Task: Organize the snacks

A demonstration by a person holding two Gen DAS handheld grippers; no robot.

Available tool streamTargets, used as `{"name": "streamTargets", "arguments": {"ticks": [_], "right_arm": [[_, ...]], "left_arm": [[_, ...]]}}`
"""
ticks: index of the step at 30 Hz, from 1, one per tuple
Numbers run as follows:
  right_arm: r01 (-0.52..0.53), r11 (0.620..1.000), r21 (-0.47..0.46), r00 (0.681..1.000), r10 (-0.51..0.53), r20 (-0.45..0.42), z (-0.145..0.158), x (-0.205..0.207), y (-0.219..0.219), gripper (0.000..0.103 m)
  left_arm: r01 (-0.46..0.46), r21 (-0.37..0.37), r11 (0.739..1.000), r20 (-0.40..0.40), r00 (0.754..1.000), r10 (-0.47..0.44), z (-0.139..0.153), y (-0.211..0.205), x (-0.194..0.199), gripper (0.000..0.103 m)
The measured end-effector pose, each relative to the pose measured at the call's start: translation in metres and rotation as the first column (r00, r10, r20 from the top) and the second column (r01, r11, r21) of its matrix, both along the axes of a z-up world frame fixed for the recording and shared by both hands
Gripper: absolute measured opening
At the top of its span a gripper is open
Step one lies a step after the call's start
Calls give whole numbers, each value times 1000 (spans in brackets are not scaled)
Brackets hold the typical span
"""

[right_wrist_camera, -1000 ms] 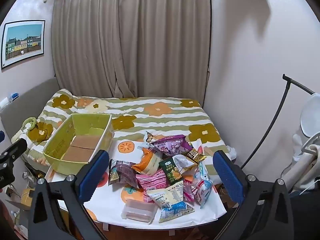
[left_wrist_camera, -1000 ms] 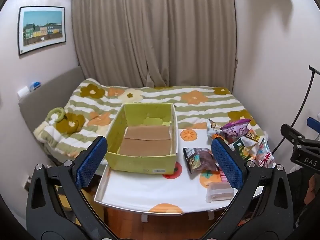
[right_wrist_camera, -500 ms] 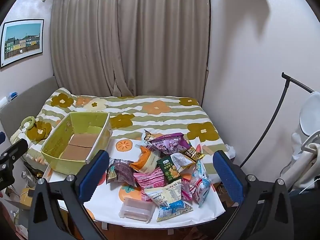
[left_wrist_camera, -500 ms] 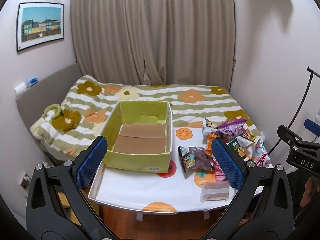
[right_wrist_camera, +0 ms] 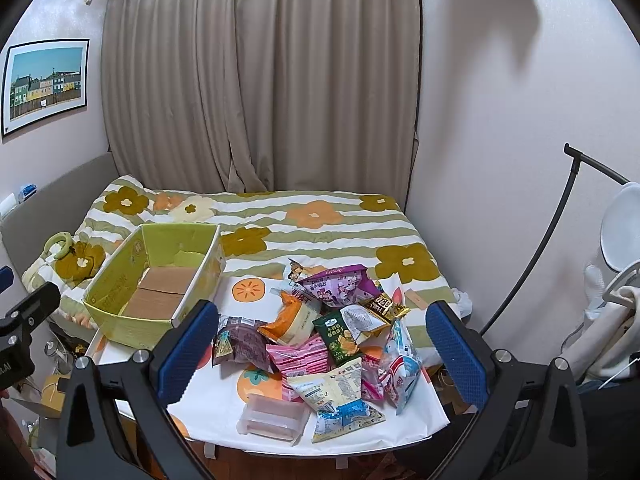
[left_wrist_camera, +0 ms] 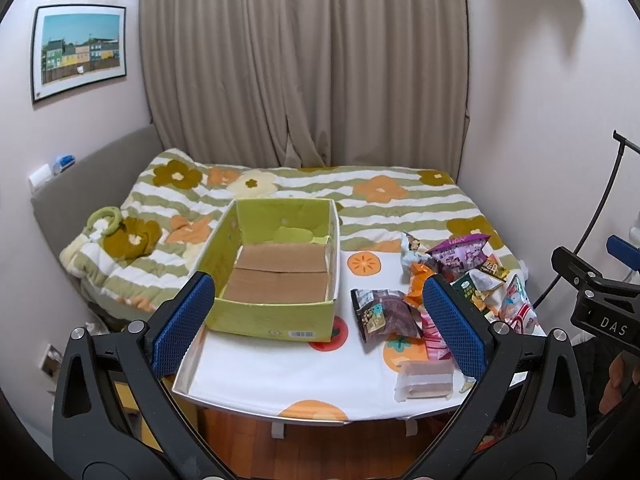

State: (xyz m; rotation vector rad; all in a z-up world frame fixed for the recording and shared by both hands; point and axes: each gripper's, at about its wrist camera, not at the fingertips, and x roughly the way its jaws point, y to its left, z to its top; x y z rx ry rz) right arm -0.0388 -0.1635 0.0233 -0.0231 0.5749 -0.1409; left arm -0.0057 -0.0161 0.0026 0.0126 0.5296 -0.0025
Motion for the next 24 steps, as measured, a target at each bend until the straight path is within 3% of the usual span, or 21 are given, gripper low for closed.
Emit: {"name": "streamTargets", "arguments": {"ticks": [24], "right_arm": [[-1,1000,3,1000,1,-4,0,0,-1,103]], "left_arm": [[1,-1,1000,-11,1000,-1,-3,-1,0,103]]}}
